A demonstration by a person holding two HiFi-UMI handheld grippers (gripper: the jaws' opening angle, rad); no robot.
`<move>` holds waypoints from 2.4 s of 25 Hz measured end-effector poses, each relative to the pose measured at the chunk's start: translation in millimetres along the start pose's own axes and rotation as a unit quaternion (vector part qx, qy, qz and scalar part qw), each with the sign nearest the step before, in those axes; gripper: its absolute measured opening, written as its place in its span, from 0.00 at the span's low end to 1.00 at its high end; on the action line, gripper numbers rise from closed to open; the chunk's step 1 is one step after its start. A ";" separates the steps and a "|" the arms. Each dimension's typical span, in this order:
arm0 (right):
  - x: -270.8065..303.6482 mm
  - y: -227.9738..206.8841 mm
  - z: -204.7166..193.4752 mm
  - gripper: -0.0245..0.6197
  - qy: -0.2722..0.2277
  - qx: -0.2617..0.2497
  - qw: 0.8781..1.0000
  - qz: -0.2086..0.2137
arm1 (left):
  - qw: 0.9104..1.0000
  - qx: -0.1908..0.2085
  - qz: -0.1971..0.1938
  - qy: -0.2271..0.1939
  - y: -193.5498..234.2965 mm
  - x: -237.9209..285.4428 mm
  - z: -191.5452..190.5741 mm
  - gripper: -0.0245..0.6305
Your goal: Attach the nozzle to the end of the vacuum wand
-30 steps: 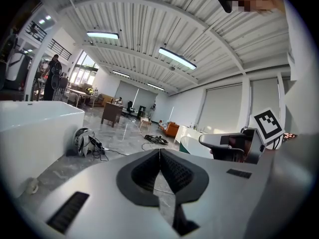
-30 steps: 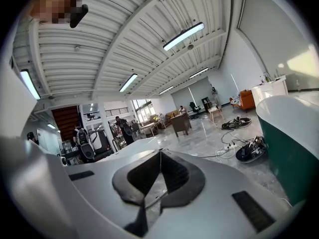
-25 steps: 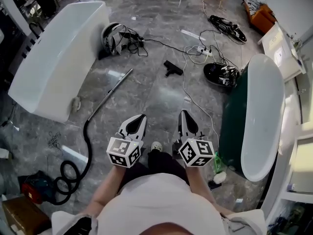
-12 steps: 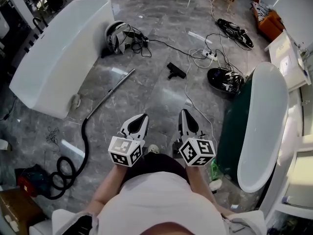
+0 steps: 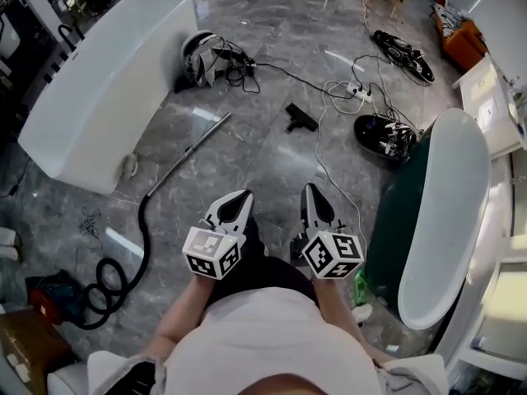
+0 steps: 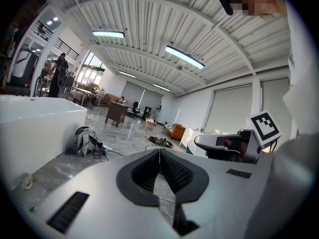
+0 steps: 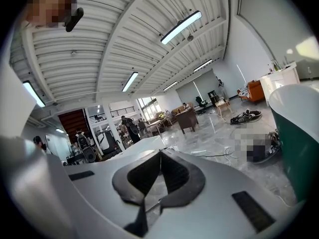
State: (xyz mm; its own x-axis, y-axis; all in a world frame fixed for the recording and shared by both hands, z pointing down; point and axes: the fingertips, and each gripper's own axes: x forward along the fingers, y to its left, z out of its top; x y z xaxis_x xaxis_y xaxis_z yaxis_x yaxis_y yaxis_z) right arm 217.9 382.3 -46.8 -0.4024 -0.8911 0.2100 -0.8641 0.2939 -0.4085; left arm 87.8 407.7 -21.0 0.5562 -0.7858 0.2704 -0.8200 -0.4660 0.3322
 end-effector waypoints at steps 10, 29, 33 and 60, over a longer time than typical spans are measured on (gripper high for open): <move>43.0 -21.5 8.5 0.06 0.006 -0.006 1.000 -0.012 | 1.000 -0.014 -0.003 0.002 32.3 44.4 9.7 0.05; 213.7 -41.4 76.3 0.06 -0.001 -0.006 1.000 -0.027 | 1.000 -0.020 -0.020 0.001 147.9 164.9 110.5 0.05; 248.2 -42.0 85.0 0.06 0.001 -0.004 1.000 -0.029 | 1.000 -0.017 -0.027 0.001 169.8 189.1 131.5 0.05; 403.3 -67.3 95.9 0.06 0.035 -0.004 0.999 -0.023 | 0.998 -0.038 -0.036 0.023 280.4 286.6 164.2 0.05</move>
State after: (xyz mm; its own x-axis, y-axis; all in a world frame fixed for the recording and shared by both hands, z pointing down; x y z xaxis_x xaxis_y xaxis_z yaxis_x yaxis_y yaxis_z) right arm 142.7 -30.0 -19.8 -0.3825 -0.8770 0.2907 -0.8843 0.2562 -0.3903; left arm -4.9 -15.0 1.3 0.6198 -0.7318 0.2834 -0.7663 -0.4865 0.4197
